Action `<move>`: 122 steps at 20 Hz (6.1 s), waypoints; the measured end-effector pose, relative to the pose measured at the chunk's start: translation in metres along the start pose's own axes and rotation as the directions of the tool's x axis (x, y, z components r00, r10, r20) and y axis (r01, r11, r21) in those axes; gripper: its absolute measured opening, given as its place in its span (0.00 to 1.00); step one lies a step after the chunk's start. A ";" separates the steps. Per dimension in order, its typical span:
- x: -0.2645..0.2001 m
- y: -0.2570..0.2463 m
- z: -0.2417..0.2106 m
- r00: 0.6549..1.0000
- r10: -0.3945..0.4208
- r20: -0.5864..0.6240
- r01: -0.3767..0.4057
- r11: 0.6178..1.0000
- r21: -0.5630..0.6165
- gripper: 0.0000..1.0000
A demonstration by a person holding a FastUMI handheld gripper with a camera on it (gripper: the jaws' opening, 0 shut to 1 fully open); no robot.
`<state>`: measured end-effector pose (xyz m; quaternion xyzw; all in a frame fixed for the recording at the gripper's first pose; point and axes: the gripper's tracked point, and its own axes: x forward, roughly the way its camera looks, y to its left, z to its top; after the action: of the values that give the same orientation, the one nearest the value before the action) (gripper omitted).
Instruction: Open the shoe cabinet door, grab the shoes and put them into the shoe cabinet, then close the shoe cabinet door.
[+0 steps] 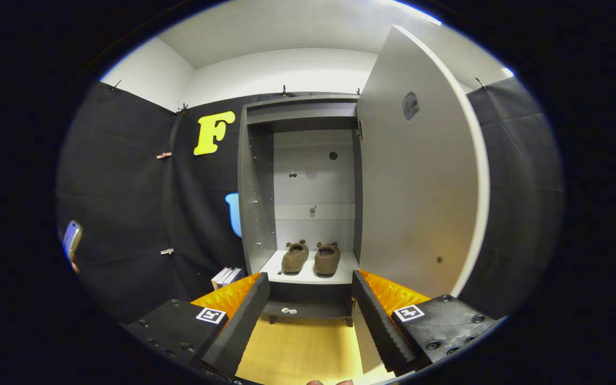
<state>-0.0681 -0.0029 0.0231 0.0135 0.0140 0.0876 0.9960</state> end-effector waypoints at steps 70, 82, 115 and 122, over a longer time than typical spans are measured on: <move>0.115 0.032 -0.035 0.988 -0.146 -0.055 0.148 0.989 0.018 0.98; 0.114 0.037 -0.036 0.989 -0.134 -0.056 0.134 0.991 0.014 0.98; 0.114 0.030 -0.037 0.988 -0.144 -0.048 0.143 0.990 -0.011 0.98; 0.115 0.028 -0.035 0.988 -0.146 -0.041 0.146 0.989 -0.010 0.98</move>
<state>0.0387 0.0459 -0.0139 0.0072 0.0351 0.0149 0.9992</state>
